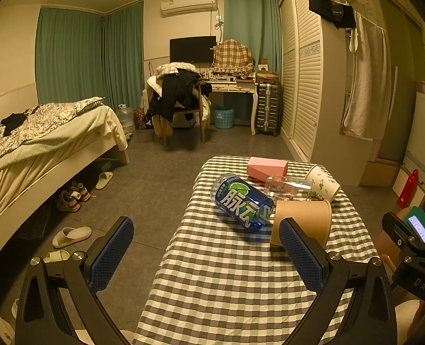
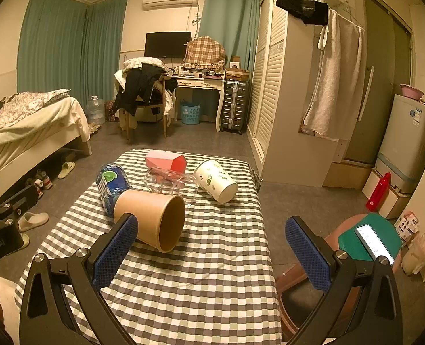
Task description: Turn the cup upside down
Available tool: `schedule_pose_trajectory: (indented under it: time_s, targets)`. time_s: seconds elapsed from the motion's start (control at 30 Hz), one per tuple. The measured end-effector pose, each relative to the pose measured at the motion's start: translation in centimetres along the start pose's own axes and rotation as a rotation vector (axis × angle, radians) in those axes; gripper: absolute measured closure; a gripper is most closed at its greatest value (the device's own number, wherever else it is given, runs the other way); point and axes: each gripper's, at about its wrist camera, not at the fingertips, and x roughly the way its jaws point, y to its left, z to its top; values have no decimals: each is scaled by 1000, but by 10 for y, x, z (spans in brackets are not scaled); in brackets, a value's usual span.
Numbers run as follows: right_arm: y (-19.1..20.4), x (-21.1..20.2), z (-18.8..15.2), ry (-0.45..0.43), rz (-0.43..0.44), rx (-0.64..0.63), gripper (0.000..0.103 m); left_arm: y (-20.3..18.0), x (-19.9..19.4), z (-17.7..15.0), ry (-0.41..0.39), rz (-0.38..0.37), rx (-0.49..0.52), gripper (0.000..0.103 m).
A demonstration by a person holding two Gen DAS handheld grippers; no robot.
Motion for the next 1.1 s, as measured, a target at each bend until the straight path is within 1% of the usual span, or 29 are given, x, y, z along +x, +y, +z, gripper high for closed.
schedule_pose_trajectory:
  time_s: [0.87,1.1]
  targets:
    - [2,3,-2,11,-1,-2,0,1,3,-4,4,3,3,0]
    - [8,3,1,19,1,-31,0,4,8,-8,12,10,2,0]
